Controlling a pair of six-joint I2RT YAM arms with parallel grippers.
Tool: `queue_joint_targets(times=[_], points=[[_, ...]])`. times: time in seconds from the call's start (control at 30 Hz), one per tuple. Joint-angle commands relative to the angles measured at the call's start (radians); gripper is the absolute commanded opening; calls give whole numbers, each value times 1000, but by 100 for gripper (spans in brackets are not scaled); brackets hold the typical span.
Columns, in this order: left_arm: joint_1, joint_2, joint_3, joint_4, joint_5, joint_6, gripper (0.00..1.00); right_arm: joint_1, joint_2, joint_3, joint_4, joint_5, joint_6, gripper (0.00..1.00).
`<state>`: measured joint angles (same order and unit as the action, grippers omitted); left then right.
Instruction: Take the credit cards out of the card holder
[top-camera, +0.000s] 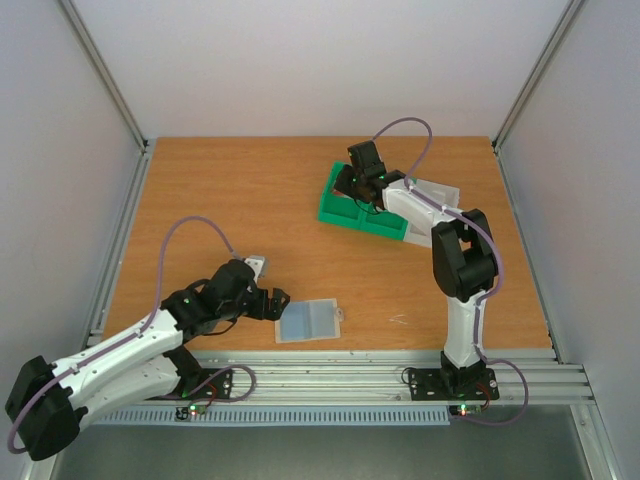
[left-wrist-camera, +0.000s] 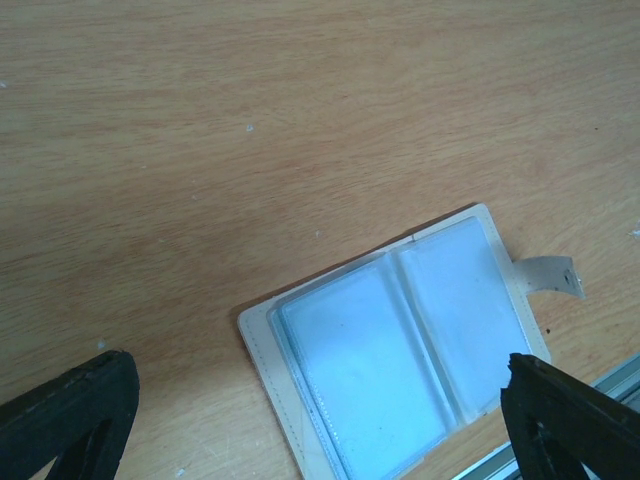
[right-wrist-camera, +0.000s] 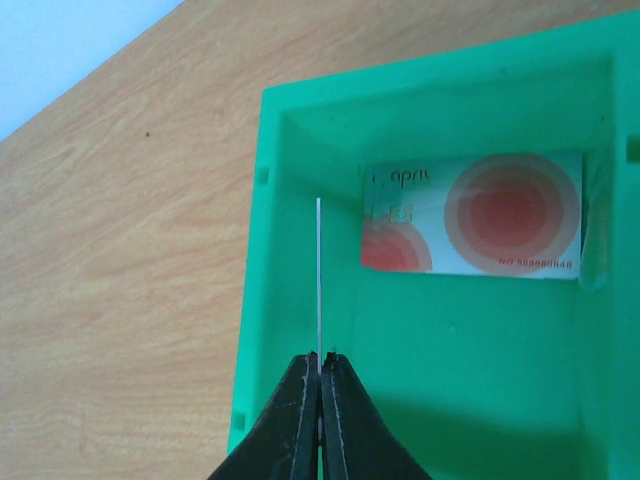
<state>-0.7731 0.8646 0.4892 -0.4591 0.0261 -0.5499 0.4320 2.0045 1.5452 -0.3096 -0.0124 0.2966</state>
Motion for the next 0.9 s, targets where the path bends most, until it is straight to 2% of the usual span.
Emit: queue_joint_targets(times=[0.0, 0.13, 0.4, 0.87], points=[[8, 6, 17, 24, 9, 4, 99, -15, 28, 58, -16, 72, -31, 1], [13, 26, 41, 2, -16, 22, 99, -32, 52, 70, -6, 66, -31, 1], [40, 122, 66, 22, 29, -21, 99, -59, 120, 114, 12, -16, -34, 1], [42, 94, 52, 55, 25, -1, 99, -68, 207, 187, 4, -25, -37, 1]])
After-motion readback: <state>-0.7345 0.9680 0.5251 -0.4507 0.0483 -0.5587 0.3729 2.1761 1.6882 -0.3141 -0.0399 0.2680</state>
